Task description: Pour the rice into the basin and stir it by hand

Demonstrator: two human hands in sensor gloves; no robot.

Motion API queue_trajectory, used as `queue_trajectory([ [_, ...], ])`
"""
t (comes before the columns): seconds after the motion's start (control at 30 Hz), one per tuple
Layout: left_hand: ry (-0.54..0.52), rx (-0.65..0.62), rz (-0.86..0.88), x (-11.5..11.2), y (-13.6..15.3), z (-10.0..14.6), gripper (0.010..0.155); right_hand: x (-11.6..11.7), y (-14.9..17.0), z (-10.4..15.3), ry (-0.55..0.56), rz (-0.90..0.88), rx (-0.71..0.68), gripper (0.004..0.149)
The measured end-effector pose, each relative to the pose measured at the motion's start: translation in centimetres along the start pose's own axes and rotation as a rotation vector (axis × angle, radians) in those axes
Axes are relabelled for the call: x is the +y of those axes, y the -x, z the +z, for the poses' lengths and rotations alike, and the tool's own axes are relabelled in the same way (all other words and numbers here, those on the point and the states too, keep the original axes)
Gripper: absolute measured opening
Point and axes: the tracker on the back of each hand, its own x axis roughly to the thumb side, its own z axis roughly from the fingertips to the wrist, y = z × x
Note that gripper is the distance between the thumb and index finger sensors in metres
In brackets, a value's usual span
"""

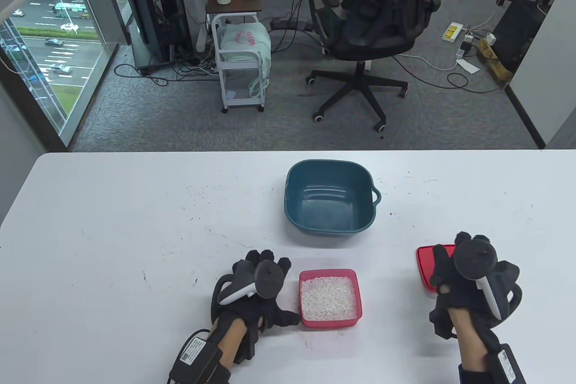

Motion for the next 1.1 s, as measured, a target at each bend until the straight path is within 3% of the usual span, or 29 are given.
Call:
queue_trajectory([
  [0.07,-0.115,-0.012,-0.022,1.9,0.4,1.7,0.118,0.5,-2.1,0.2,-0.098,-0.031,-0.083,0.065],
  [0.13,-0.315,-0.019,-0.069,3.2,0.8,3.9,0.110,1.9,-4.0,0.1,-0.213,-0.025,-0.141,0.066],
  [0.27,-0.494,0.002,-0.214,2.7,1.2,5.8,0.092,5.9,-5.3,-0.6,-0.454,-0.089,-0.158,0.067],
  [0.33,-0.447,0.003,-0.293,1.4,1.2,5.6,0.088,8.3,-5.8,-0.9,-0.557,-0.090,-0.135,0.070],
  [0.4,-0.367,0.015,-0.357,0.3,1.0,5.0,0.086,10.8,-6.2,-1.3,-0.623,0.019,-0.112,0.074],
  [0.47,-0.363,0.026,-0.374,-0.2,0.8,4.7,0.085,12.5,-6.6,-1.5,-0.679,0.036,-0.106,0.075],
  [0.6,-0.317,0.017,-0.298,-1.5,-0.6,4.0,0.085,14.2,-7.2,-2.0,-0.730,0.035,-0.061,0.064],
  [0.73,-0.305,-0.002,-0.405,-2.0,-1.9,3.6,0.085,14.6,-8.0,-2.4,-0.740,0.061,-0.053,0.054],
  [0.97,-0.306,0.016,-0.360,-2.0,-0.7,3.7,0.083,14.3,-9.0,-2.5,-0.733,0.121,-0.063,0.047],
  [1.1,-0.299,0.015,-0.333,-1.9,0.0,3.6,0.083,13.5,-8.7,-2.2,-0.824,0.053,-0.025,0.048],
])
